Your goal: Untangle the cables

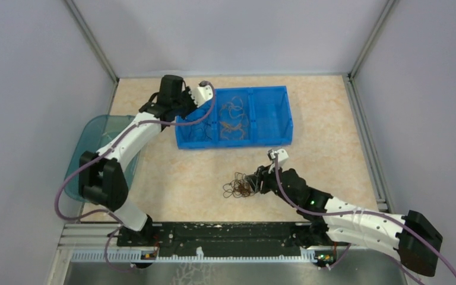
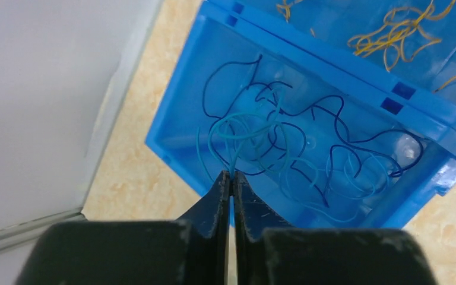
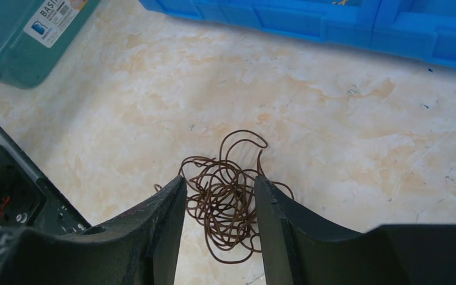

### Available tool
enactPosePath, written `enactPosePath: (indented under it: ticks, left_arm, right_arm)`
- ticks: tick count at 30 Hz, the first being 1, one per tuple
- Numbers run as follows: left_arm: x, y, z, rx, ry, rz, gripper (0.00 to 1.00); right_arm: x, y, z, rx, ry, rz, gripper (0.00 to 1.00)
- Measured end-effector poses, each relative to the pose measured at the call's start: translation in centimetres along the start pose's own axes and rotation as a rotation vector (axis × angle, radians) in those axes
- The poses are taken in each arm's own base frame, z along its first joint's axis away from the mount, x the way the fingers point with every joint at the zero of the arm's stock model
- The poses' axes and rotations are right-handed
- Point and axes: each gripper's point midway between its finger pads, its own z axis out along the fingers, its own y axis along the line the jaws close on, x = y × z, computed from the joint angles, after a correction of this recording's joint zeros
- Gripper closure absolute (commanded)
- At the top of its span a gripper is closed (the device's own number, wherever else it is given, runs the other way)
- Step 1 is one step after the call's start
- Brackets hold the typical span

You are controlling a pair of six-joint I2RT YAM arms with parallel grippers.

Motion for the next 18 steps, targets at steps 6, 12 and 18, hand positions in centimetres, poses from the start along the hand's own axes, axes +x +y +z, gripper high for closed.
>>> enactPosePath:
  ticks: [6,12,18]
  left_arm:
    - [3.4,-0.7,3.6,0.032,0.103,-0.016,0.13]
    - [1.4,0.8,2.1,0.045,0.059,-0.054,0.0]
    - [-2.9,0.7,-3.4,0.104,-0.074,-0.1,0.0]
  right_arm:
    - [0.5,-0.9,-0.1,0.053,0.022,0.014,0.5]
    - [2.8,-1.5,0.4,0.08,0.107,0.017,0.5]
    - [5.7,-2.6,1.6,0.101,0.214,0.024,0.52]
